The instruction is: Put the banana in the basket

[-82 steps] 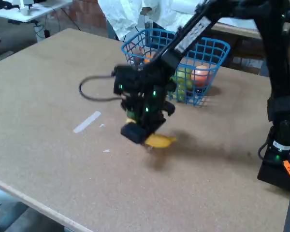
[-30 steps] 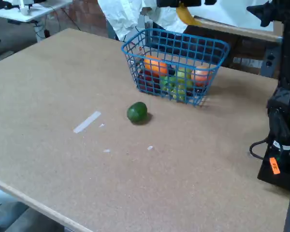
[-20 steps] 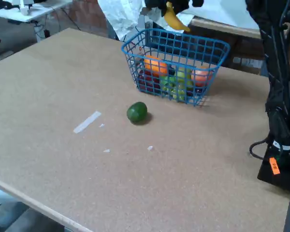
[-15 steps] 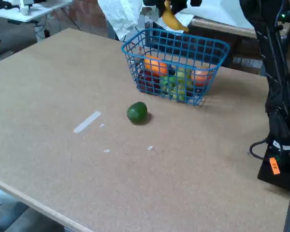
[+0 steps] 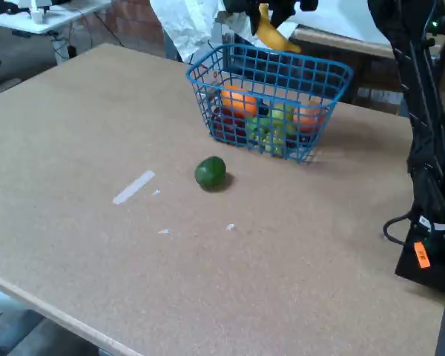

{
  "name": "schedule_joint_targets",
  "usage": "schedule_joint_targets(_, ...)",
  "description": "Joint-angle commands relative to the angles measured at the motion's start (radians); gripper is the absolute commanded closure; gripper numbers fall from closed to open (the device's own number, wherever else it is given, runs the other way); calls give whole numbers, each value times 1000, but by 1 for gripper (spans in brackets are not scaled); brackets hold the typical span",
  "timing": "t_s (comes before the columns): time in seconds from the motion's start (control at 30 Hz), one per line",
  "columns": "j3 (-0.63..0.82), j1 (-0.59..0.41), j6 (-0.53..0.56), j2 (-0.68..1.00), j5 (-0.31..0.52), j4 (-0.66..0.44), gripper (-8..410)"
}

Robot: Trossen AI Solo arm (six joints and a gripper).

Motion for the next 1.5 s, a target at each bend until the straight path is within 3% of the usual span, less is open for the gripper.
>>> schedule_joint_targets(0.0,0,0,8,2,11,-11,318)
schedule_joint_targets(0.23,0,0,18,2,19,-10,255)
schedule_joint_targets(0.53,0,0,21,2,19,-10,224)
schedule_joint_targets(1.47,0,0,21,2,24,-5,221)
